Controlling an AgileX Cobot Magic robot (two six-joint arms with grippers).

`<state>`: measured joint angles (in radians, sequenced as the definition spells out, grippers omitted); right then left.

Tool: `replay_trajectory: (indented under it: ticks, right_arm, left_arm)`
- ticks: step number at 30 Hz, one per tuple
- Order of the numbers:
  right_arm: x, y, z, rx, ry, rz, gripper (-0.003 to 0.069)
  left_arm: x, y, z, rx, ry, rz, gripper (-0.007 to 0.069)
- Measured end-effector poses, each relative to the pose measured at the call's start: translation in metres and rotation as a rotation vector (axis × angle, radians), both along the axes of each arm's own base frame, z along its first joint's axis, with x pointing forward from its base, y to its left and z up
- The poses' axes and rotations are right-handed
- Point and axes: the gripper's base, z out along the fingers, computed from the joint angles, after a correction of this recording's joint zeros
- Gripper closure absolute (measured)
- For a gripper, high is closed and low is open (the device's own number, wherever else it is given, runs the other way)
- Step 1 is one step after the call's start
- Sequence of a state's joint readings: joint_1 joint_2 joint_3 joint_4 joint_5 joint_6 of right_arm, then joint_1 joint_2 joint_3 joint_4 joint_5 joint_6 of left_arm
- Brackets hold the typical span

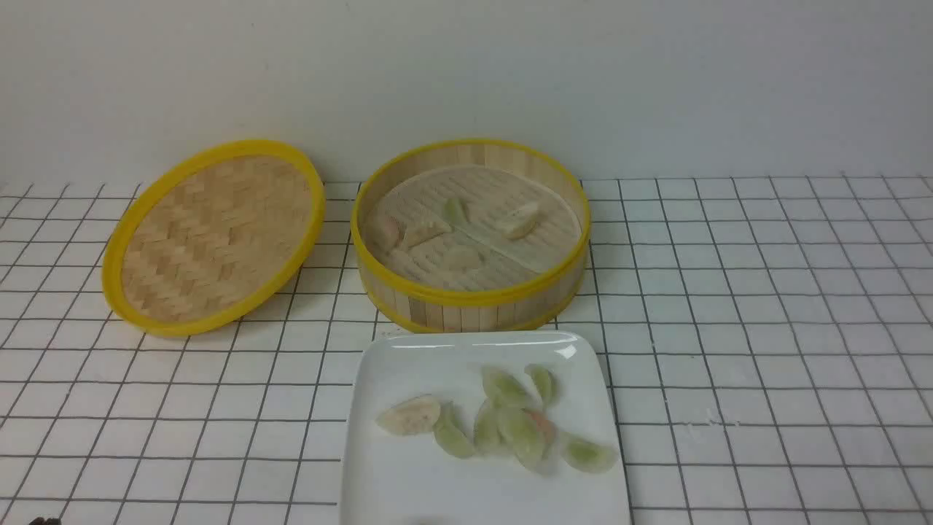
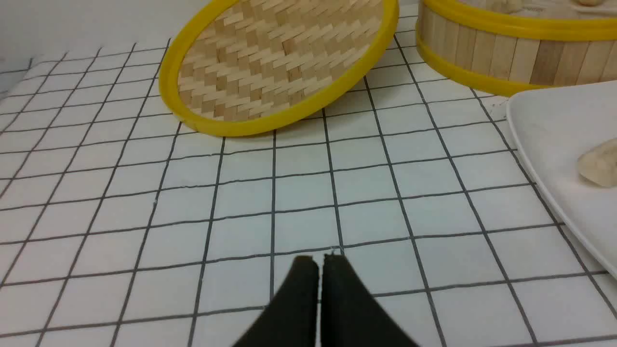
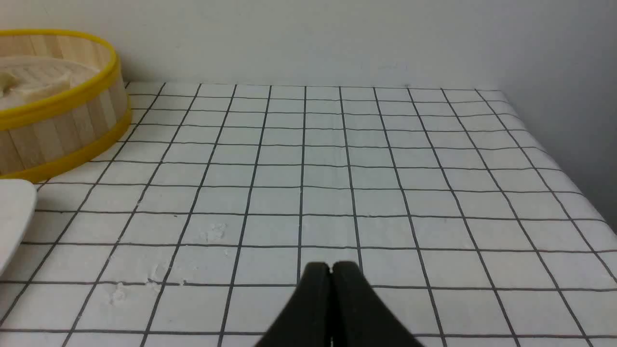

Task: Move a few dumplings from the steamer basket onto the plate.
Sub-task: Use the left arm to grab a dumpling from the steamer

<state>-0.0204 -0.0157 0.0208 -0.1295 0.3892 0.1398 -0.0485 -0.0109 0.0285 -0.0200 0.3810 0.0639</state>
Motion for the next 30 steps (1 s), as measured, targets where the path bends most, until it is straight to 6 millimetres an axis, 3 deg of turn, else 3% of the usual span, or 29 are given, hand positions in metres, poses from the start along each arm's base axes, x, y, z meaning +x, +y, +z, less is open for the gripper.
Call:
replay_trajectory:
  ticks: [21,26,30]
  right_arm:
    - [0.0,0.0,0.0,0.0,0.0,0.0,0.0669]
    - [0.0,0.0,0.0,0.0,0.0,0.0,0.0669]
    - [0.0,0.0,0.0,0.0,0.0,0.0,0.0669]
  left_arm:
    - [0.0,0.0,0.001,-0.015,-0.016,0.0,0.0631]
    - [0.004,-0.003,0.021,-0.326,-0.219,0.031,0.0631]
    - [0.001,0.01,0.051,-0.628,-0.556,0.126,0.0631]
